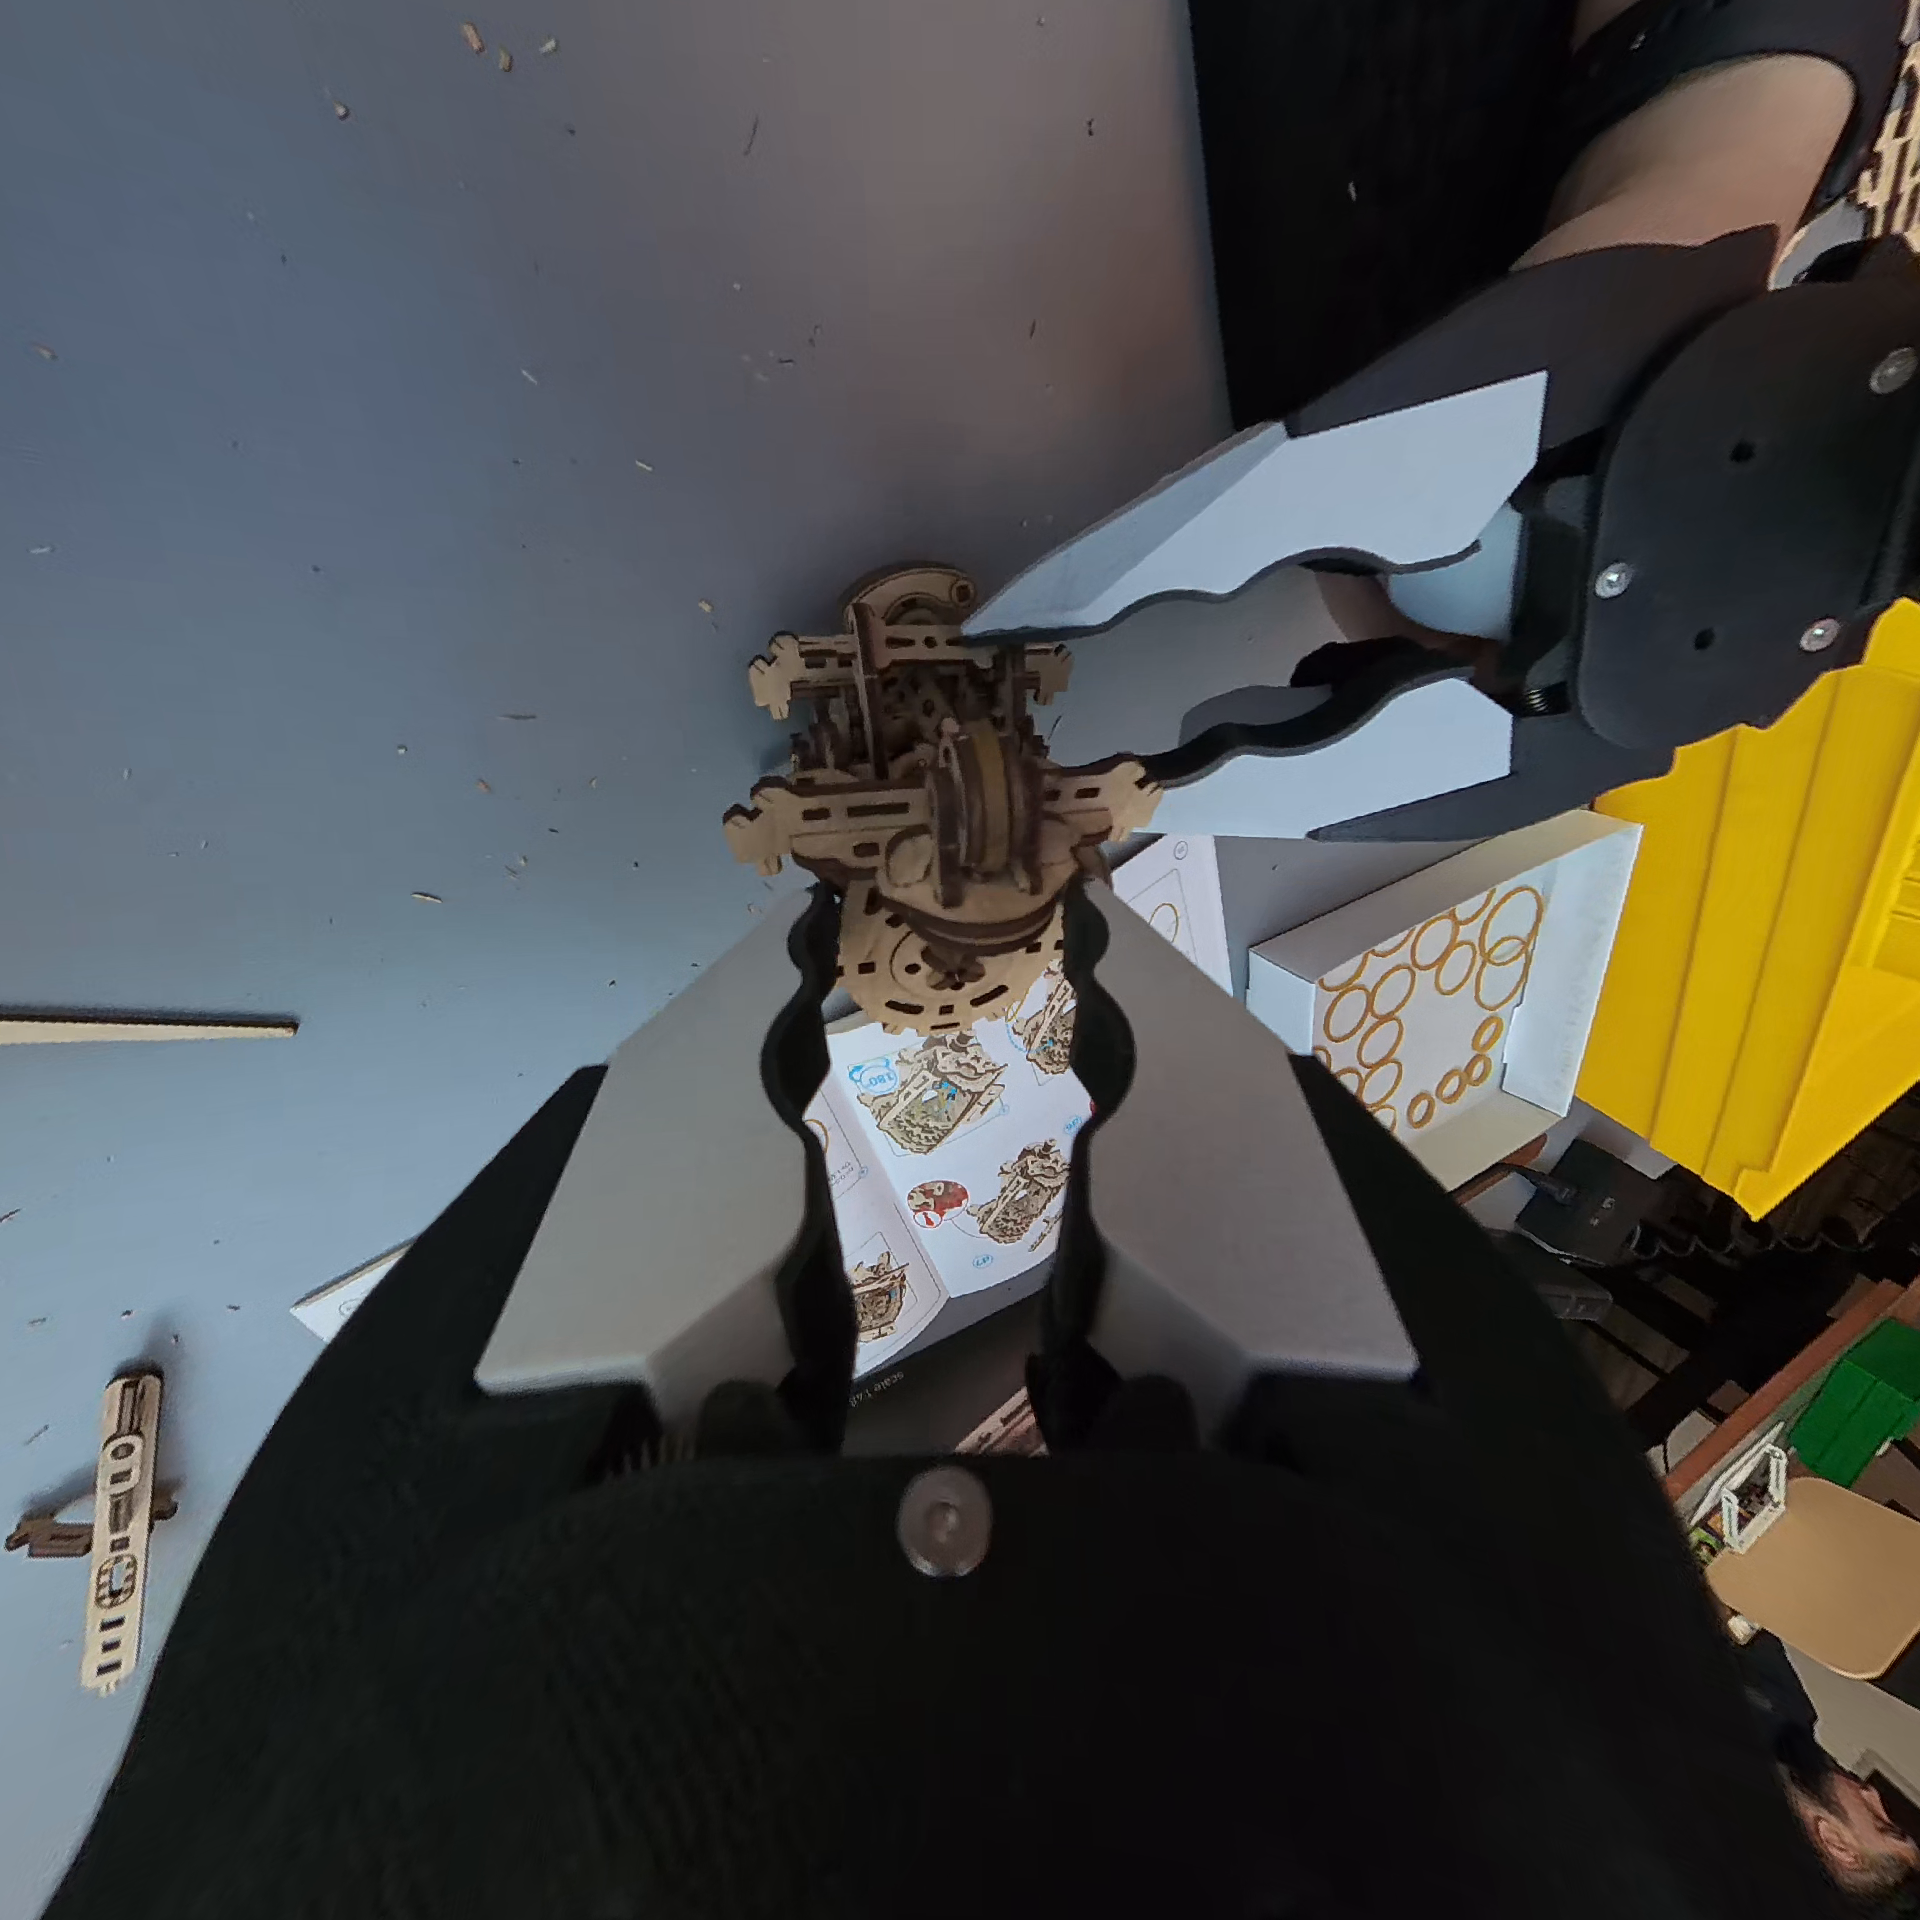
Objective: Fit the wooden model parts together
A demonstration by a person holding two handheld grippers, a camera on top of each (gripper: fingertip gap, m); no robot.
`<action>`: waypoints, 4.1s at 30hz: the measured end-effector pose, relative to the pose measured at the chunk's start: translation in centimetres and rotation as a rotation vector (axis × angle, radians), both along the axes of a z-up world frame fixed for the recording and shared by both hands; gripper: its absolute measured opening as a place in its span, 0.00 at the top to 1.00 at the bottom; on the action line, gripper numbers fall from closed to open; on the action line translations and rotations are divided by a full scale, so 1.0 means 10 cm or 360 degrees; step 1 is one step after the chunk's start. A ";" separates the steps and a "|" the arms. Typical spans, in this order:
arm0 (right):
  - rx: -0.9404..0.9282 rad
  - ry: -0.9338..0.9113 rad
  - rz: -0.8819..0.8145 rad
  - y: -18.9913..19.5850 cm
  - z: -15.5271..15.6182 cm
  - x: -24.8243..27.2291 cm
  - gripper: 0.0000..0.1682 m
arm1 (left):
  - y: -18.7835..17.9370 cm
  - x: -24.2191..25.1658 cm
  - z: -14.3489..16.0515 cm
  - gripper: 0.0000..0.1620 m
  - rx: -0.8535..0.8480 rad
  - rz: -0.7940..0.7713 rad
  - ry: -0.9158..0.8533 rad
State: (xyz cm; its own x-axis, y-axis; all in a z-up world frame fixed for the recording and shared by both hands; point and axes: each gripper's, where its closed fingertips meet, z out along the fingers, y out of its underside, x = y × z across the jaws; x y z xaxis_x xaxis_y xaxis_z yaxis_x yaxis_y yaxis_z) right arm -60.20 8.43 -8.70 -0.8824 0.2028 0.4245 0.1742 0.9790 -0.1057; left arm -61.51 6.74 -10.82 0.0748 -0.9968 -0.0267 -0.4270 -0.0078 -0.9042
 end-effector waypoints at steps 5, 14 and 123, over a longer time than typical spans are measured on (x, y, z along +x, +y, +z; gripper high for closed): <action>0.0045 -0.0056 0.0004 0.00 0.01 -0.02 0.74 | 0.01 0.00 0.00 0.81 -0.0032 0.0002 -0.0004; 0.0160 -0.0172 0.0025 0.00 0.05 -0.05 0.74 | 0.03 0.00 -0.01 0.81 -0.0034 0.0020 0.0006; -0.1751 0.0577 -0.1471 0.01 0.22 0.02 0.75 | 0.10 0.00 0.34 0.72 0.0016 0.0333 -0.0140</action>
